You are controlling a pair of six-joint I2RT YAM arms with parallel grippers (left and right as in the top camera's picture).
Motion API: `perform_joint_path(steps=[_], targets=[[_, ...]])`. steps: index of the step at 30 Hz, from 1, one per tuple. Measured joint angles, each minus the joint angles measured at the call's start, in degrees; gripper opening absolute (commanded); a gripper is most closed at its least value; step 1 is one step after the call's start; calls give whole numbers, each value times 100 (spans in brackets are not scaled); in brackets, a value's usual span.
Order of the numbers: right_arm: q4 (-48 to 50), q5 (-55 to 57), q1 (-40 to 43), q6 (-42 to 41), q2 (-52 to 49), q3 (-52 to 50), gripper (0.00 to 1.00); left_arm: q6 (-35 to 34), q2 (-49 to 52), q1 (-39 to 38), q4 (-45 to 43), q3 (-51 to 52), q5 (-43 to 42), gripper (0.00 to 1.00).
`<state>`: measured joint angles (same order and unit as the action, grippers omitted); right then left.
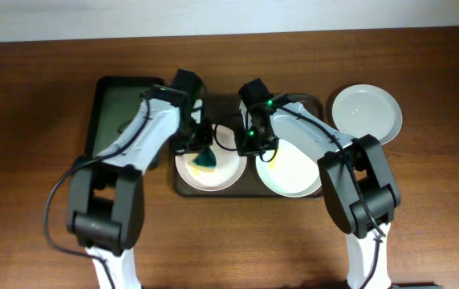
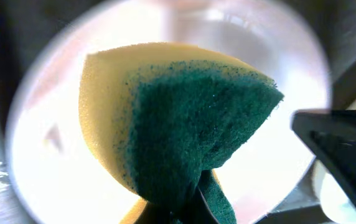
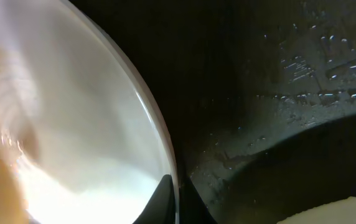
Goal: Clean dirty plates on tray and stack at the side
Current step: 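Scrub the pink plate with the sponge in the left gripper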
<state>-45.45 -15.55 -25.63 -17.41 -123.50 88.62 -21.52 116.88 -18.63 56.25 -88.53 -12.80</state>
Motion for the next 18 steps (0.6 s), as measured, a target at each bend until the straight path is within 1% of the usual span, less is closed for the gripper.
perform_joint_path(steps=[3, 7, 11, 18], targets=[[0, -2, 31, -157, 0, 0, 4, -55, 221, -107, 0, 2, -37, 0], [-4, -90, 173, -358, 0, -2, 4, -68, 273, -111, -31, 2, -55, 0], [-9, -107, 334, -367, 0, -2, 4, -164, 387, -111, -203, 2, -81, 0], [-9, -101, 343, -378, 0, -2, 4, -234, 503, -127, -302, 0, -59, 0]])
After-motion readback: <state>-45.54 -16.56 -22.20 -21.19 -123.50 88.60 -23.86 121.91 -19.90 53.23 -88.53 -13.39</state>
